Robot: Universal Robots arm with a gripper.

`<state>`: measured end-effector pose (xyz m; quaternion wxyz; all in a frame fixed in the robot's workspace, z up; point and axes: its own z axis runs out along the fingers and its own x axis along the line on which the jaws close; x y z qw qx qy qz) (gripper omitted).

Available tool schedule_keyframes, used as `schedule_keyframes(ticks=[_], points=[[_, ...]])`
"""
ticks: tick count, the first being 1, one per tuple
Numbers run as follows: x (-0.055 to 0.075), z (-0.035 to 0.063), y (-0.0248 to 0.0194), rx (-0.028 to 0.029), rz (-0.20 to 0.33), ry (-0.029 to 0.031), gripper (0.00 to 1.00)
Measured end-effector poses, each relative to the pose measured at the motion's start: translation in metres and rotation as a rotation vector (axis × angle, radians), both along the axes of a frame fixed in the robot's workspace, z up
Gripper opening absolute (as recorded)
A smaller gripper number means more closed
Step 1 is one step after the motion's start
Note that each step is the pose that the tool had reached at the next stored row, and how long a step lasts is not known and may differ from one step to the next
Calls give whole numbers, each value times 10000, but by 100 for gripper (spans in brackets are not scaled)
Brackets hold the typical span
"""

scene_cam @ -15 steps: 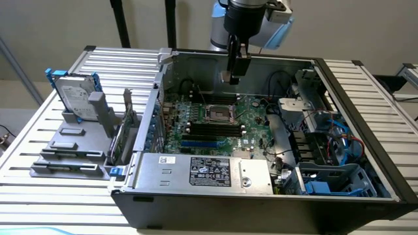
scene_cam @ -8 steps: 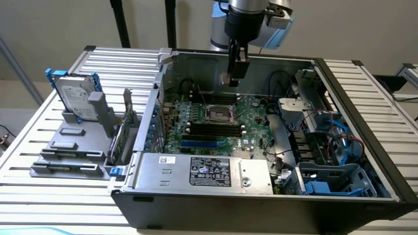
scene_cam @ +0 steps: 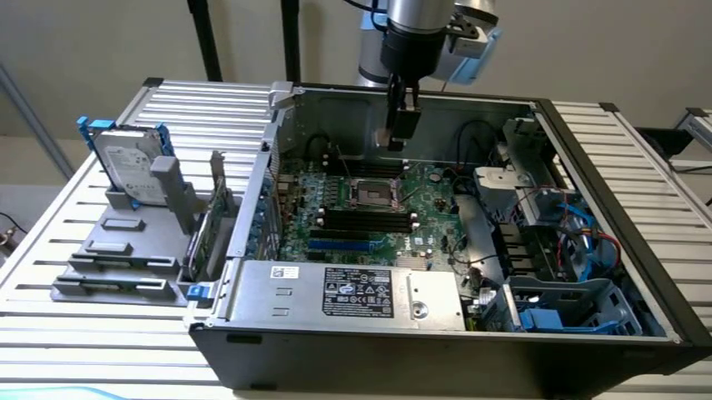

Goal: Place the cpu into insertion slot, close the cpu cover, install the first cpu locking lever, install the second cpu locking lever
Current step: 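Place the cpu into insertion slot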

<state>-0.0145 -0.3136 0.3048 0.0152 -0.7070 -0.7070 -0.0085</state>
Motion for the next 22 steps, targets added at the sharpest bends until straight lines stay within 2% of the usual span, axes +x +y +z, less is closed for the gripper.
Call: schedule_keyframes(ticks=[9, 22], points=[[-19, -163, 3, -1, -5, 1, 55], [-60, -400, -19, -1, -6, -13, 55]])
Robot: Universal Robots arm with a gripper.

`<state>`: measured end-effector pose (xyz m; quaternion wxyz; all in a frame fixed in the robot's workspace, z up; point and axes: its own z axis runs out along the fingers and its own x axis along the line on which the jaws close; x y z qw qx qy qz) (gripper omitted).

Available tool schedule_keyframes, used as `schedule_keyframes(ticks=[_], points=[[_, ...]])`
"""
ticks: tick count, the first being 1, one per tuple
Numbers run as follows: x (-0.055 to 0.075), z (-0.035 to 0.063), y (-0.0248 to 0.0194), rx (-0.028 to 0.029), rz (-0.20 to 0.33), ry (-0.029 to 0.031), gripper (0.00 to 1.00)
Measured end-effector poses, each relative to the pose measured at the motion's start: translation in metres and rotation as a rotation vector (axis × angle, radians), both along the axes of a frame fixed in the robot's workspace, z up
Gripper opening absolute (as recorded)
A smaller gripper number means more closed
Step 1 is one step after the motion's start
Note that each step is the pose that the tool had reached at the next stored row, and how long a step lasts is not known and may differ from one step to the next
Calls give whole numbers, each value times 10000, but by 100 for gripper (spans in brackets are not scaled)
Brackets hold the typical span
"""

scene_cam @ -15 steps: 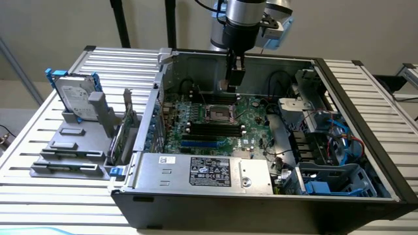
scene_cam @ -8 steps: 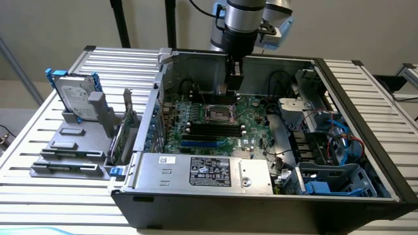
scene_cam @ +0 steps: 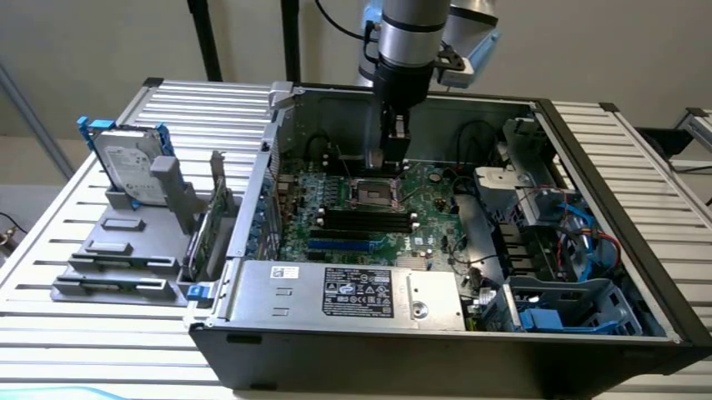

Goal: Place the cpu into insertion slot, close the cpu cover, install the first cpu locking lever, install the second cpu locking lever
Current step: 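Place the cpu into insertion slot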

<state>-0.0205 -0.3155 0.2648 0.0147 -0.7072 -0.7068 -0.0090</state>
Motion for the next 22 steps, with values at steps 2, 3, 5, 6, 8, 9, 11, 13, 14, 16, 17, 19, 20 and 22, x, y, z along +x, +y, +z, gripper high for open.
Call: schedule_keyframes(ticks=[2, 3, 5, 6, 8, 9, 11, 13, 14, 16, 17, 19, 20, 22], points=[[-10, -36, -11, -1, 1, 1, 55], [-11, -54, -17, -2, 3, 1, 55], [-11, -91, -31, 0, 1, 0, 55], [-12, -109, -37, 0, 1, 0, 55], [-13, -145, -49, -1, 0, 1, 55], [-14, -163, -54, -1, 0, 1, 55], [-18, -199, -69, -1, 1, 5, 55], [-24, -236, -85, -1, -1, 5, 55], [-27, -254, -93, 0, -1, 5, 55], [-36, -289, -110, -2, 0, 6, 55], [-41, -306, -117, -4, 1, 6, 55], [-51, -340, -123, -13, 1, 6, 55], [-54, -355, -123, -19, 1, 5, 55], [-59, -383, -123, -41, 1, 6, 55]])
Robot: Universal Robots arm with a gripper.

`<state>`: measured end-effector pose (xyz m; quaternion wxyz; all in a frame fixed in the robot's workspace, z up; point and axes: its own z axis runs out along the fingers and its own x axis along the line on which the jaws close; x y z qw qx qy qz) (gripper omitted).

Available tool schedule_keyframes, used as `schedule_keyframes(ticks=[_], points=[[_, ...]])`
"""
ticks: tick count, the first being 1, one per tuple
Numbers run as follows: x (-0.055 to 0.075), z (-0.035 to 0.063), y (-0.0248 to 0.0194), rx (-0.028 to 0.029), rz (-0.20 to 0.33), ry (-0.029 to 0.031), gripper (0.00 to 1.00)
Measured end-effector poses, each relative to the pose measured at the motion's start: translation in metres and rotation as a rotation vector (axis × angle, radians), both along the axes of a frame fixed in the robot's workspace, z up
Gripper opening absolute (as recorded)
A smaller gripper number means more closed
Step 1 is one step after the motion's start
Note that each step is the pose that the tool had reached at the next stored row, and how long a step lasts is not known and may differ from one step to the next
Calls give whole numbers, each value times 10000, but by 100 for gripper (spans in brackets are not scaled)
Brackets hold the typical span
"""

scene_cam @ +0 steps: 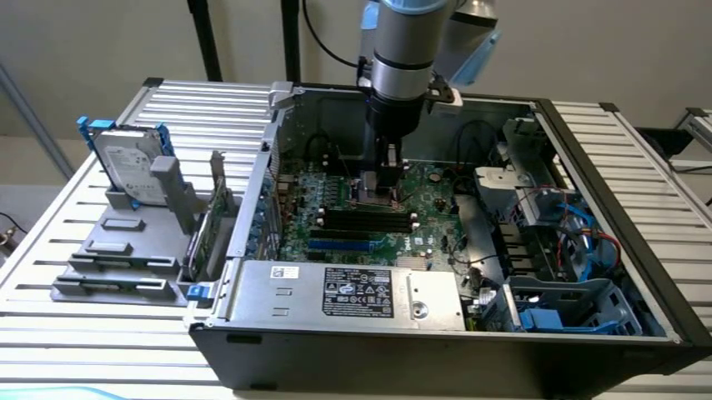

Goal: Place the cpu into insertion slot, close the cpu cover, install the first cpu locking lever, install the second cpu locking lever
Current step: 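Place the cpu into insertion slot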

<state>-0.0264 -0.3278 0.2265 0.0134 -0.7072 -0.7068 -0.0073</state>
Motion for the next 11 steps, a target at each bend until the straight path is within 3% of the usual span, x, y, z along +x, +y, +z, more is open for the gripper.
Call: schedule_keyframes(ticks=[5, 11], points=[[-2, -62, 0, -97, 0, 1, 55], [-2, -121, 0, -271, 0, 4, 55]])
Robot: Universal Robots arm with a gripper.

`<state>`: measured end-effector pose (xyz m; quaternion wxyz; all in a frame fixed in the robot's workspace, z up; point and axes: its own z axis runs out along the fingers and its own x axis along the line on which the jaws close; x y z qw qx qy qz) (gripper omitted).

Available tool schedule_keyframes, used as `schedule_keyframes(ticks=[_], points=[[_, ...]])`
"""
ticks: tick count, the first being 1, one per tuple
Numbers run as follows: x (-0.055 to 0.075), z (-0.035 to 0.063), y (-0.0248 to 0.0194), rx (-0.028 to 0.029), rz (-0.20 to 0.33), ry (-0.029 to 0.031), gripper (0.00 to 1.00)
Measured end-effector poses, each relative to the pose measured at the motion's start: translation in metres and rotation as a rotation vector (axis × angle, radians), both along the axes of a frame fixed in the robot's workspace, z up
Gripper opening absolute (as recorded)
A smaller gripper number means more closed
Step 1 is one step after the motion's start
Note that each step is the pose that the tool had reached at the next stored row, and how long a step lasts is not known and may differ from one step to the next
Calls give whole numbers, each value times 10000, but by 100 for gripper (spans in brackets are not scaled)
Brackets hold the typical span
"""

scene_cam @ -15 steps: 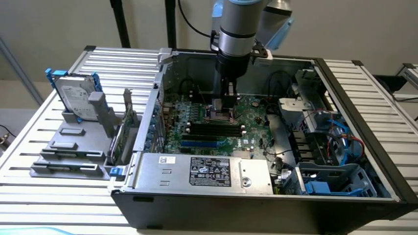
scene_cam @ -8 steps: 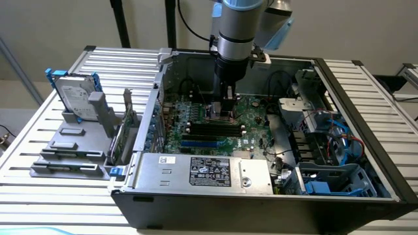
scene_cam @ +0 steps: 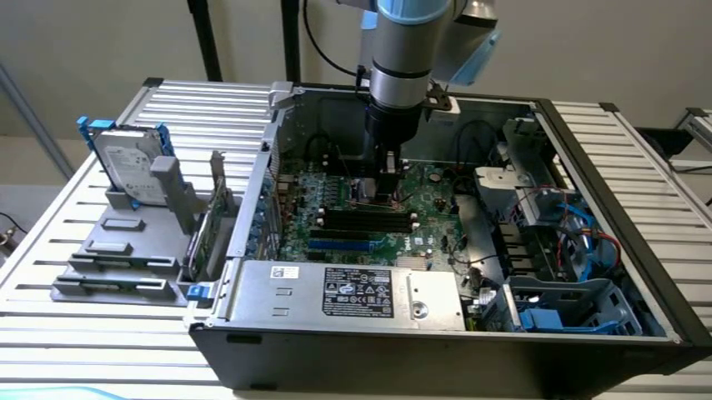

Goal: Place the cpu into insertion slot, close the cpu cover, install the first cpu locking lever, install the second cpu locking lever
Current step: 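Place the cpu into insertion slot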

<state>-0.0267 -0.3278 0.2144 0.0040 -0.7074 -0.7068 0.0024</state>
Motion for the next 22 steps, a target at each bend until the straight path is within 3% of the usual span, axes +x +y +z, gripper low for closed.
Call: schedule_keyframes(ticks=[6, 8, 16, 22], points=[[0, -46, 21, -216, 0, 23, 55], [0, -55, 31, -251, 0, 28, 55], [0, -98, 85, -288, 0, 52, 55], [1, -137, 99, -289, 0, 72, 55]])
